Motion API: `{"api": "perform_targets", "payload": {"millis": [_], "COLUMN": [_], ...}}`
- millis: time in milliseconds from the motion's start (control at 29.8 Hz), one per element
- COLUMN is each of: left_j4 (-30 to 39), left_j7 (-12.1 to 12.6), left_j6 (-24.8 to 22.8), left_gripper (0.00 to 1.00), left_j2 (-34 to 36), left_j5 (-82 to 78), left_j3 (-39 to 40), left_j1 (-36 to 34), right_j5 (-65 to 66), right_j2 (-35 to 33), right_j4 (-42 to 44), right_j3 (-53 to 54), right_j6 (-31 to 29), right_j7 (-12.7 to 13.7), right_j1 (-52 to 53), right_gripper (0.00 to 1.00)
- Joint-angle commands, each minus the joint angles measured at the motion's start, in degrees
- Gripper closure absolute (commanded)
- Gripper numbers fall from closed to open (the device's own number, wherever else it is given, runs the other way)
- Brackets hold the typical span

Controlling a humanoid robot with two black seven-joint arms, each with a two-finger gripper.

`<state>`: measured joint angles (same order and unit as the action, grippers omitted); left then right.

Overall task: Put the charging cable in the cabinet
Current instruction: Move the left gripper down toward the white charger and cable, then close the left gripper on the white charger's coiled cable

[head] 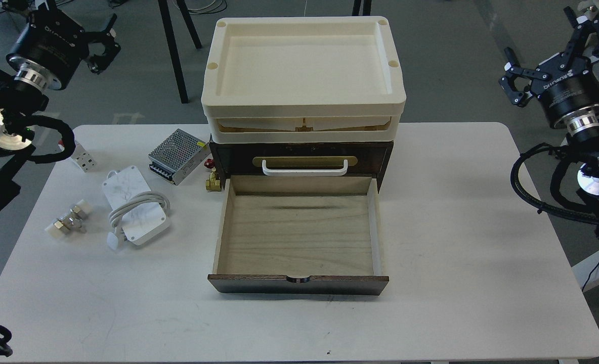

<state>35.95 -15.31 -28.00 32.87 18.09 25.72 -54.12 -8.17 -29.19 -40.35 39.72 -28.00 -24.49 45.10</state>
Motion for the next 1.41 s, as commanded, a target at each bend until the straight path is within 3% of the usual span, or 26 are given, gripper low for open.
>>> {"api": "perform_targets", "payload": {"millis": [0, 134, 235, 302, 403, 470, 570, 772, 906, 1074, 1242, 1376], "left_j4": [0.0, -1.1, -9.9, -15.5, -15.7, -15.1, -8.0, 16.7, 31.5, 47.1, 51.1, 44.5], "left_j7": [-0.2, -0.6, -0.9, -1.9, -4.7, -8.6, -11.7, -11.7, -11.8, -12.7, -12.7, -12.7], "left_j6": [0.0, 0.0, 0.0, 0.0, 0.0, 0.0, 0.0, 0.0, 0.0, 0.0, 0.0, 8.6], "left_gripper": [0.00, 0.00, 0.00, 0.00, 0.00, 0.00, 0.00, 0.00, 0.00, 0.00, 0.01, 0.01], "left_j2": [-0.2, -0.3, -1.6, -6.5, -9.6, -10.2, -9.4, 3.2, 12.7, 25.6, 30.9, 30.2], "left_j5": [0.1, 0.7, 0.9, 1.4, 2.1, 2.6, 2.6, -2.9, -22.8, -59.8, -93.7, -111.2], "left_j3": [0.0, 0.1, 0.4, 2.0, 7.7, 13.7, 22.5, 24.4, 23.4, 13.0, 1.2, -10.0], "left_j1": [0.3, 0.8, 1.3, 1.3, 3.6, 6.2, 7.9, 9.1, 9.0, 9.2, 9.5, 9.3], "right_j5": [0.0, 0.0, 0.0, 0.0, 0.0, 0.0, 0.0, 0.0, 0.0, 0.0, 0.1, 0.1], "right_j2": [0.3, 0.2, -0.1, -0.3, -1.6, -2.5, -2.8, -2.8, -2.8, -2.9, -3.5, -3.9], "right_j4": [-0.1, -0.3, -1.0, -2.1, -3.4, -3.5, -3.5, -3.5, -3.5, -3.2, -2.9, -3.2], "right_j3": [2.5, 2.8, 2.9, 2.9, 2.8, 2.8, 2.8, 2.9, 2.9, 2.8, 2.7, 2.7], "right_j6": [0.0, 0.0, 0.0, 0.0, 0.0, 0.0, 0.0, 0.0, 0.0, 0.0, 0.0, 0.0], "right_j7": [0.1, 0.1, 0.1, 0.1, 0.2, 0.2, 0.2, 0.1, 0.1, 0.1, 0.2, 0.2], "right_j1": [0.5, 0.6, 0.4, 0.3, 0.3, 0.7, 0.9, 0.6, 0.4, 0.2, 0.2, 0.2], "right_gripper": [0.00, 0.00, 0.00, 0.00, 0.00, 0.00, 0.00, 0.00, 0.00, 0.00, 0.00, 0.00]}}
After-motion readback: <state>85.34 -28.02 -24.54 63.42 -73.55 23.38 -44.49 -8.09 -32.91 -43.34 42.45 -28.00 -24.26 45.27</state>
